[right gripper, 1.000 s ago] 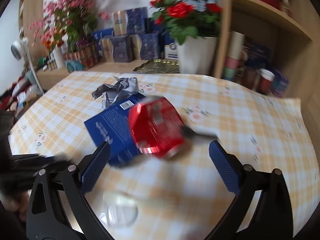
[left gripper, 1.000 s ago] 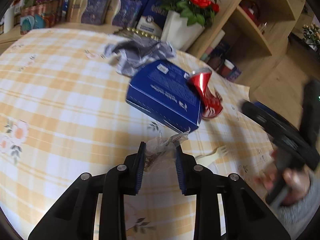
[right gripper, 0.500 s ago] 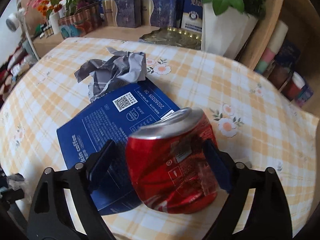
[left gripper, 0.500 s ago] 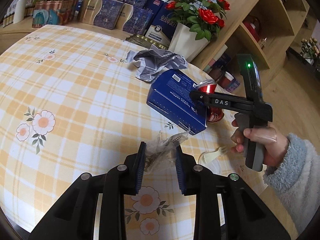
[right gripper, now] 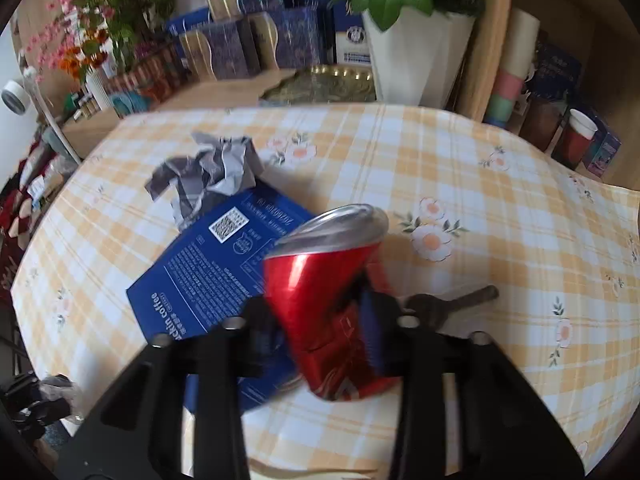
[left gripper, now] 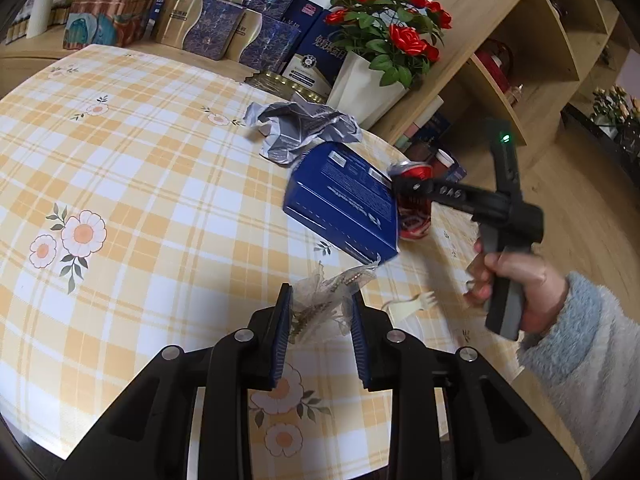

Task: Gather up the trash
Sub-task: 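Carry the plastic piece and red can over the bin while the right tool releases the can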

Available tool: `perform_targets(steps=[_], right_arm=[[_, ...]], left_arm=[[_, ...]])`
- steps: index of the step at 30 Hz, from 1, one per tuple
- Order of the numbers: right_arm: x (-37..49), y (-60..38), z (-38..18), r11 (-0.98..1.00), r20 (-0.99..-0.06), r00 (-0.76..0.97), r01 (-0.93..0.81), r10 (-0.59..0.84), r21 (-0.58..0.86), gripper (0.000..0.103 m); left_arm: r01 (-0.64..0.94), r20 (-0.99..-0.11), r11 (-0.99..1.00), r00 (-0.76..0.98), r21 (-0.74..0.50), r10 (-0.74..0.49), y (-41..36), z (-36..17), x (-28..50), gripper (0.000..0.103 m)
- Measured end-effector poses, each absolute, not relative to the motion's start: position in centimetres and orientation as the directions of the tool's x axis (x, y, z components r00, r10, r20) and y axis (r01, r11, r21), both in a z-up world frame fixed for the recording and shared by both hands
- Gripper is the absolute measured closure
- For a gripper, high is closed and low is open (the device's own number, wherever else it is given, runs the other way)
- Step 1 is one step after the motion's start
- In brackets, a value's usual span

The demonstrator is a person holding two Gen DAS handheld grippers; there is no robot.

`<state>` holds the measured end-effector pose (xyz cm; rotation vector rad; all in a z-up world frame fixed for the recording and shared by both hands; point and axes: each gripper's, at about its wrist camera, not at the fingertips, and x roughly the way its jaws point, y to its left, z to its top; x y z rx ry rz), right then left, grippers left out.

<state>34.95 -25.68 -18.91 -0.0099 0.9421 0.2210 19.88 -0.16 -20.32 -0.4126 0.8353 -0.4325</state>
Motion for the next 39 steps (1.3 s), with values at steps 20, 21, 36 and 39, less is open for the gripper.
perform_targets(steps=[20,21,36,39], right_arm=[[28.4,-34.7,-10.5,0.866,-0.535,0.759,-0.074,0.37,0.494,0.083],[27.8,-34.5,-10.1,0.874,-0.535,0.761,-0.085,0.367,0.479,0.083],[16.4,-29.2,-9.4,0.917,-0.568,0.728,-0.234,0.385,0.322,0.083],[13.8,-28.5,-9.4,0.916,-0.564,0.726,-0.253,0.393,0.313,0.083]], left_arm=[[0.273,-0.607,0.848,0.601,-0.455,-0.52,-1.7,-17.5,16.8,0.076],[0.274,-0.609,0.852,0.605,-0.446,-0.513,-1.6,-17.2,16.5,0.076],[0.315,-0.63,0.883,0.618,-0.349,-0.47,-0.7,-15.1,12.0,0.076],[0.328,-0.624,0.882,0.624,-0.338,-0.471,-0.6,-14.5,10.7,0.076]])
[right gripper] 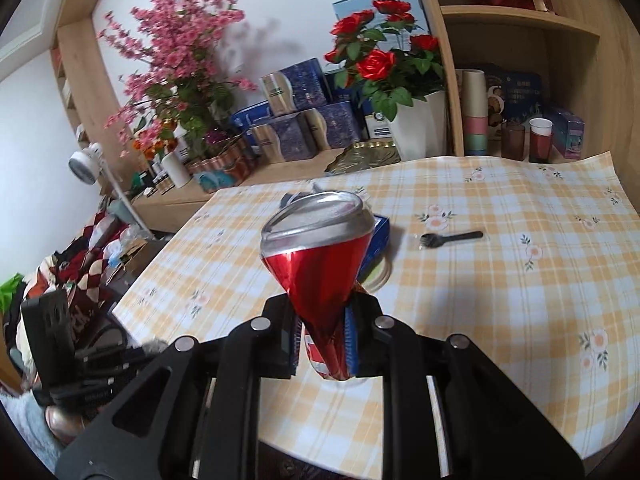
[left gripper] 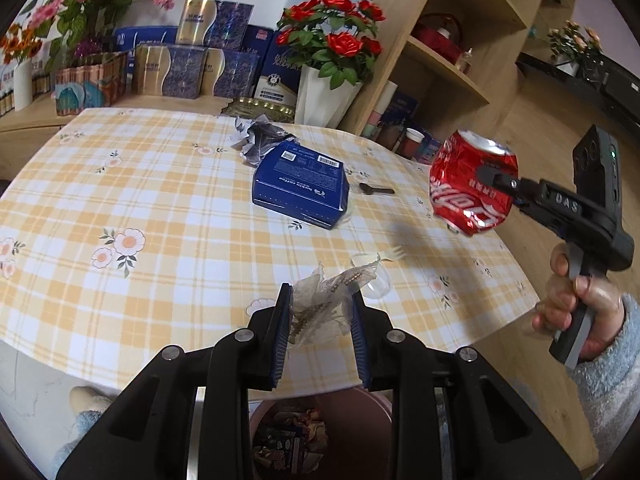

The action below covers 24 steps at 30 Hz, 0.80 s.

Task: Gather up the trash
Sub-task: 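Carry the plastic piece and red can over the bin while the right tool releases the can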

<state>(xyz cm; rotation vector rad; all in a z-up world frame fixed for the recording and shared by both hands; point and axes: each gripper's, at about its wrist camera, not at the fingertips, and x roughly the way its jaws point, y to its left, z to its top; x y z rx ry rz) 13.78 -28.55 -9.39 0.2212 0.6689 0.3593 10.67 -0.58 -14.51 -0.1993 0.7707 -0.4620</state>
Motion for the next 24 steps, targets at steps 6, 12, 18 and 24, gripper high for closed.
perform_targets(steps=[6,12,18,24], right_arm=[[9.4,-27.5,-10.3,0.909,-0.57,0.711,-0.276,0.412,0.312,0.083],[5.4,-26.5,-12.3,0.901,-0.587,0.686,-0.283,0.43,0.329,0.083],[2.3,-25.4,-15.0,0.887,-0.616,0.642,-0.283,0.457,0.363,0.083],[0.4,-23.0,-19.0,0.886,-0.683,0.565,-0.301,0.463,0.352,0.083]], left_arm=[[0.333,-0.618,0.881,0.628,-0.336,-0.473,0.2,-14.1,8.1,0.076],[0.34,-0.632,0.885,0.619,-0.319,-0.466,0.9,-14.6,5.8,0.076],[0.337,-0.639,0.885,0.613,-0.322,-0.466,1.6,-15.4,4.0,0.076],[0.326,-0.658,0.892,0.603,-0.312,-0.451,2.0,-16.6,2.8,0.076]])
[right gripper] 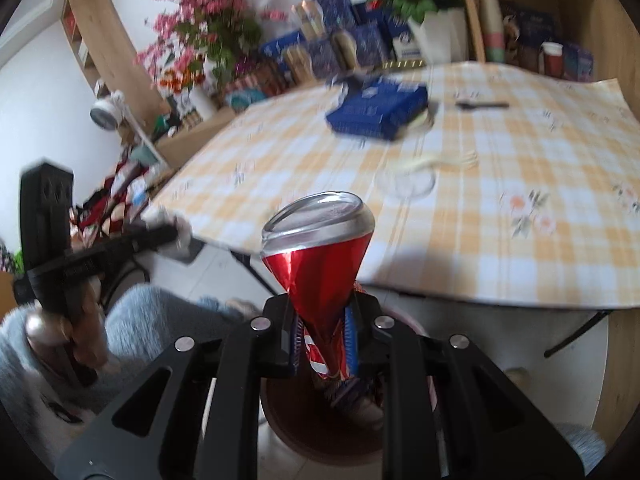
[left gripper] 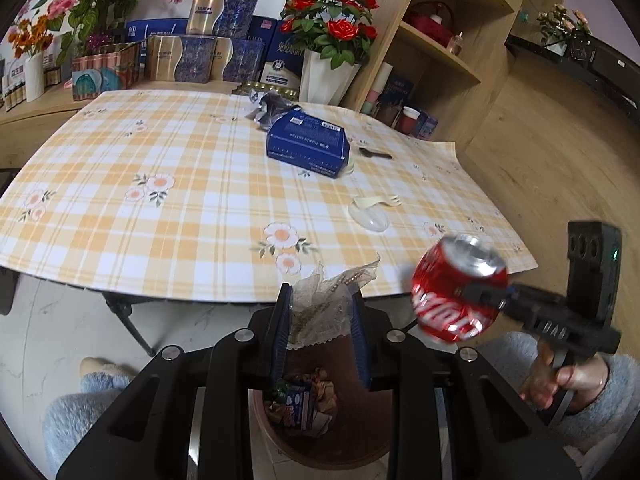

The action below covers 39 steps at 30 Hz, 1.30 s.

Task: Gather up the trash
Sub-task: 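Carry the plastic piece and red can over the bin while the right tool releases the can, then lower the plastic piece into the bin and open the left tool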

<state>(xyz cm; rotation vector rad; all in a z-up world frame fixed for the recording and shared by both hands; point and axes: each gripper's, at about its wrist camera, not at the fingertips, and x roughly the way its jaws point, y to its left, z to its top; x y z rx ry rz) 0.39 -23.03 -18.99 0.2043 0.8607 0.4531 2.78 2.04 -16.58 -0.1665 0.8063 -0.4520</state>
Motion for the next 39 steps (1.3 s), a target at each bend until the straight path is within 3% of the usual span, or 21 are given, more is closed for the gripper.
perform_targets(steps=[15,29,34,39], right_arm=[[1.5,-18.5,-29.4,0.932,-0.894,0.309,-0.27,0.324,0.244,0.083],[2.3,-20.0,-31.3,0.95,-0.921,0.259,-0.193,0.291,0.246,0.078],[2.0,-20.1,-30.2,0.944,-0.901,0.301,-0.207,0.313,0.258,0.036],[1.6,-21.1,-27.9,0.932,-0.853,0.381,-0.207,0.358,0.298,0.01]], left_arm=[[0.31,-0.696,0.899,0.57,-0.31,-0.436,2.3,-19.6,2.3,0.076],[0.314,-0.705,0.898,0.559,-0.308,-0.437,1.8,-20.6,3.0,0.076],[0.323,-0.711,0.897,0.55,-0.302,-0.438,1.3,-20.7,3.0,0.076],[0.328,-0.711,0.897,0.55,-0.298,-0.437,1.1,-20.6,2.8,0.076]])
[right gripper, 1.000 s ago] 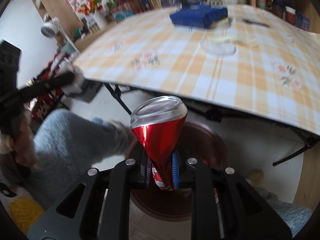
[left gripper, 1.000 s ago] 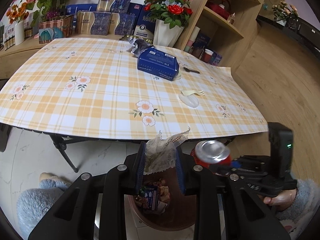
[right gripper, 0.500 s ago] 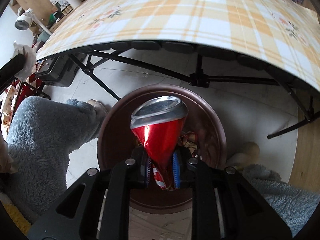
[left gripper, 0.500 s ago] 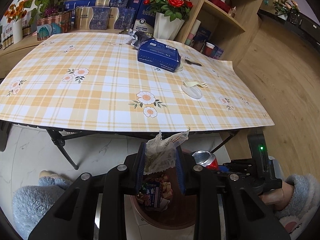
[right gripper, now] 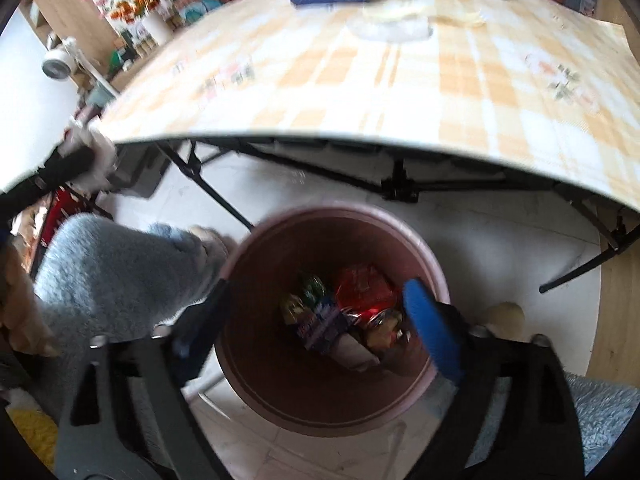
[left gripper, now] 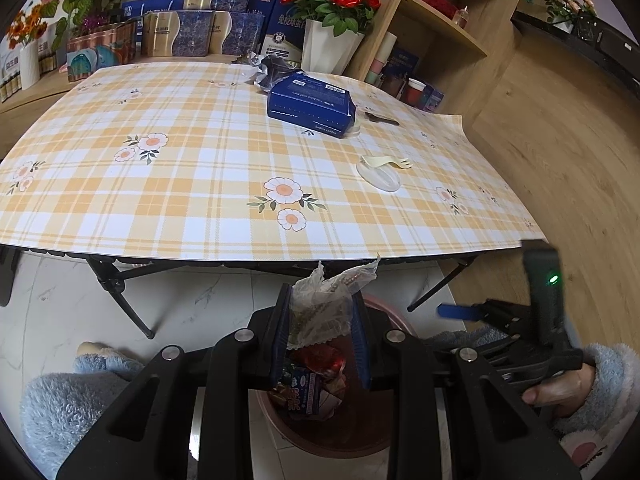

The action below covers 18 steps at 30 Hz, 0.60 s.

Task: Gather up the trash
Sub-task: 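Lower the plastic piece into the bin and open the left tool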

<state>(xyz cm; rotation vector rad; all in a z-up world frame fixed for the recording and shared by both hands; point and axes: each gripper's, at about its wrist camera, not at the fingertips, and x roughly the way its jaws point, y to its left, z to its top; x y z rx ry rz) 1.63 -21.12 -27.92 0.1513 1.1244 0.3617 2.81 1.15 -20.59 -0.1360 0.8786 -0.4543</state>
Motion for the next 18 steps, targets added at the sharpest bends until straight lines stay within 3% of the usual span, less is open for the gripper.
perform_targets(steps=[6,12,18], right_arm=[[1.1,-23.4,-23.6,0.924,-0.764,0.52,-0.229,0.382,0.306,0.006],[0.4,-25.9,-20.3,0.954,-0.693,0.657,-0.229,0.297,0.191,0.006],[0.1,-29.0,-20.7,0.971,-0.664,0.709,-0.158,0.238,0.179,0.006]], left_arm=[[0.358,-0.714,0.887,0.537,-0.29,-0.45,0.4,-20.6,2.6,0.076],[0.419,-0.734,0.871,0.503,-0.255,-0.457,-1.6,-21.7,2.6,0.076],[0.471,-0.739,0.849,0.478,-0.241,-0.474,-3.2,-23.1,2.7,0.076]])
